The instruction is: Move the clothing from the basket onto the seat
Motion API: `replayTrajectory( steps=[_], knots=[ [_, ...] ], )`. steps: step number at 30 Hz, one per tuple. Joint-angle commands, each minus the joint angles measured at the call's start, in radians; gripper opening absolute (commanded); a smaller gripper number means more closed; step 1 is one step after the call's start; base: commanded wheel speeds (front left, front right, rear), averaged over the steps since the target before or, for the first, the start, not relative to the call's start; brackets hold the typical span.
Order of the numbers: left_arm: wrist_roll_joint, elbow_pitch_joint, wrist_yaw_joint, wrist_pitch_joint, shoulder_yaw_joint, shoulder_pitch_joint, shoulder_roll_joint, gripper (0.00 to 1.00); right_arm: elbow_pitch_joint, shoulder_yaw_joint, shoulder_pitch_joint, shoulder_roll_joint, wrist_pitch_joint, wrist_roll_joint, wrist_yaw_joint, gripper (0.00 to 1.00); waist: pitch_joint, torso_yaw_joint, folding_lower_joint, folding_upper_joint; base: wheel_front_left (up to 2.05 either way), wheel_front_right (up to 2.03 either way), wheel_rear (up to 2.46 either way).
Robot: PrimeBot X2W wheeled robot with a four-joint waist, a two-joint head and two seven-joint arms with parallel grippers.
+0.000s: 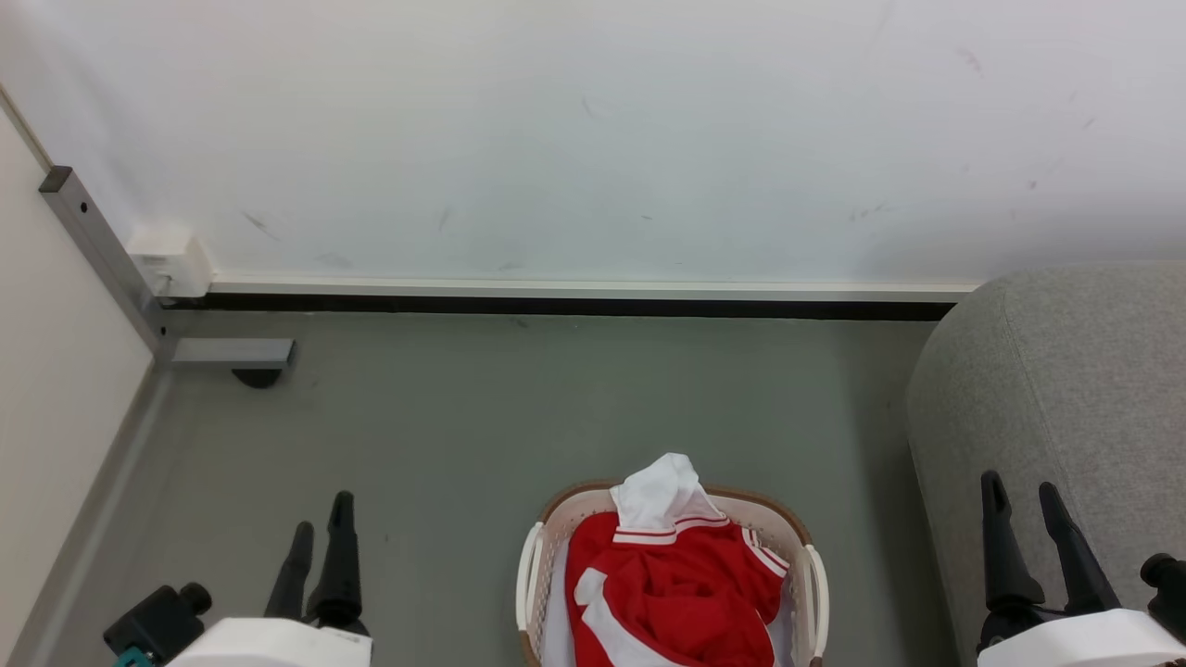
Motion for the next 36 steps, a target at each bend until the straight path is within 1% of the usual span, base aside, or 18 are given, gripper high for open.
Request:
replayTrajectory(
  steps=[1, 13, 23, 36],
  knots=[
    [0.057, -0.019, 0.004, -0.015, -0.001, -0.011, 0.008, 1.00, -0.005, -0.002, -0.007, -0.010, -0.012, -0.052, -0.001, 1.00, 0.000, -0.001, 0.0000, -0.0001, 0.00, 0.00, 0.00],
    [0.221, -0.022, 0.007, -0.048, -0.009, 0.008, 0.009, 1.00, 0.017, -0.011, -0.011, -0.016, -0.044, -0.229, -0.001, 1.00, -0.003, -0.007, 0.0000, -0.0001, 0.00, 0.00, 0.00],
    [0.337, -0.024, 0.015, -0.076, -0.012, 0.013, 0.010, 1.00, 0.019, -0.010, -0.006, -0.015, -0.070, -0.348, -0.001, 1.00, -0.005, -0.010, 0.0000, -0.0001, 0.00, 0.00, 0.00],
    [0.462, -0.032, 0.020, -0.101, -0.026, 0.020, 0.011, 1.00, 0.022, -0.008, 0.000, -0.010, -0.098, -0.447, -0.001, 1.00, -0.004, -0.015, 0.0000, -0.0001, 0.00, 0.00, 0.00]
  ],
)
